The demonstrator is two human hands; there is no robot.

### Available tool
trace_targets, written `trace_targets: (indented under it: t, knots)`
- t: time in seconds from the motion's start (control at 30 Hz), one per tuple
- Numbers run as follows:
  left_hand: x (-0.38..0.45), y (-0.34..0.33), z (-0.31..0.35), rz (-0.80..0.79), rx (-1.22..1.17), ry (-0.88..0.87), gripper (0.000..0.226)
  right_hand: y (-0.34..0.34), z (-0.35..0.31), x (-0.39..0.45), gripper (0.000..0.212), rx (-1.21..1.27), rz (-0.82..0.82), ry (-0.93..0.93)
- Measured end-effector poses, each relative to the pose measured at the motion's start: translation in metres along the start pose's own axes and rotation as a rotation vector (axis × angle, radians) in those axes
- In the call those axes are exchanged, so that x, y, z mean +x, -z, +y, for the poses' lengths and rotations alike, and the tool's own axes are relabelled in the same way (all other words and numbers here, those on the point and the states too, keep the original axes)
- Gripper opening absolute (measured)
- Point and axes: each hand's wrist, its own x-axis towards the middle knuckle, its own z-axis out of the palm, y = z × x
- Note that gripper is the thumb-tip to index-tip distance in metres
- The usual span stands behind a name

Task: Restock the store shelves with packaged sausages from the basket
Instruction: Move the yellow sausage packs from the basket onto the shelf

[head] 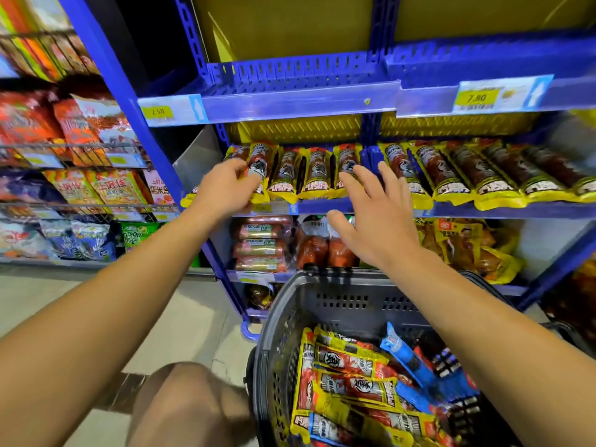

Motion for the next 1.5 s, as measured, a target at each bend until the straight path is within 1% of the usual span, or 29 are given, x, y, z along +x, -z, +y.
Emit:
trace_targets:
  t: [0.1,0.17,0.23,0.3,0.33,0.37,0.43,0.47,0.57,0.7,0.8,0.87,0.97,1.03,1.1,1.2,1.43,1.5]
  knots:
    - [0.011,-0.003,0.005,0.025,0.068,0.043,0.033,0.001,0.006,0.004,0.065,-0.009,-0.023,-0.020]
    - [0.017,-0.003,0.008,0.011,0.196,0.037,0.035,0.000,0.008,0.004,0.065,-0.023,-0.029,-0.025]
    - [0.020,0.001,0.010,0.006,0.370,-0.006,0.041,-0.002,0.010,0.002,0.065,-0.046,-0.019,-0.020]
    - [0.018,0.007,0.006,0.066,0.456,-0.093,0.050,-0.004,0.012,-0.001,0.064,-0.050,-0.010,-0.023]
    - [0.015,0.009,0.003,0.085,0.459,-0.149,0.053,-0.005,0.014,-0.002,0.064,-0.051,-0.013,-0.024]
    - [0.011,0.011,-0.002,0.070,0.454,-0.212,0.055,-0.006,0.015,-0.003,0.064,-0.058,-0.018,-0.024]
    - [0.005,0.009,-0.011,-0.017,0.438,-0.310,0.056,-0.008,0.015,-0.004,0.065,-0.077,-0.033,-0.021]
    - [0.003,0.006,-0.014,-0.041,0.419,-0.329,0.053,-0.008,0.015,-0.004,0.065,-0.081,-0.038,-0.017]
    - [0.004,-0.004,-0.014,-0.005,0.384,-0.340,0.047,-0.010,0.014,-0.005,0.066,-0.090,-0.042,0.003]
    - [0.009,-0.010,-0.008,0.002,0.417,-0.284,0.048,-0.007,0.016,-0.007,0.067,-0.112,-0.050,0.016]
    - [0.008,-0.009,-0.007,-0.002,0.409,-0.280,0.050,-0.005,0.016,-0.009,0.068,-0.111,-0.049,0.028]
    - [0.001,-0.007,-0.003,0.025,0.403,-0.319,0.053,-0.004,0.014,-0.013,0.068,-0.093,-0.055,0.044]
    - [-0.029,-0.012,0.008,0.069,0.381,-0.444,0.053,-0.003,0.012,-0.026,0.069,-0.060,-0.071,0.078]
    - [-0.058,-0.022,0.014,0.057,0.350,-0.499,0.056,-0.003,0.013,-0.041,0.071,-0.032,-0.085,0.094]
    - [-0.089,-0.038,0.017,0.011,0.287,-0.511,0.059,-0.007,0.017,-0.061,0.072,-0.009,-0.115,0.112]
    - [-0.129,-0.071,0.012,-0.119,0.228,-0.471,0.062,-0.020,0.029,-0.098,0.073,0.002,-0.201,0.118]
    - [-0.197,-0.163,-0.021,-0.498,0.250,-0.377,0.068,-0.069,0.078,-0.175,0.077,-0.015,-0.484,0.028]
    - [-0.213,-0.182,-0.030,-0.548,0.251,-0.371,0.070,-0.084,0.094,-0.193,0.078,-0.029,-0.572,0.006]
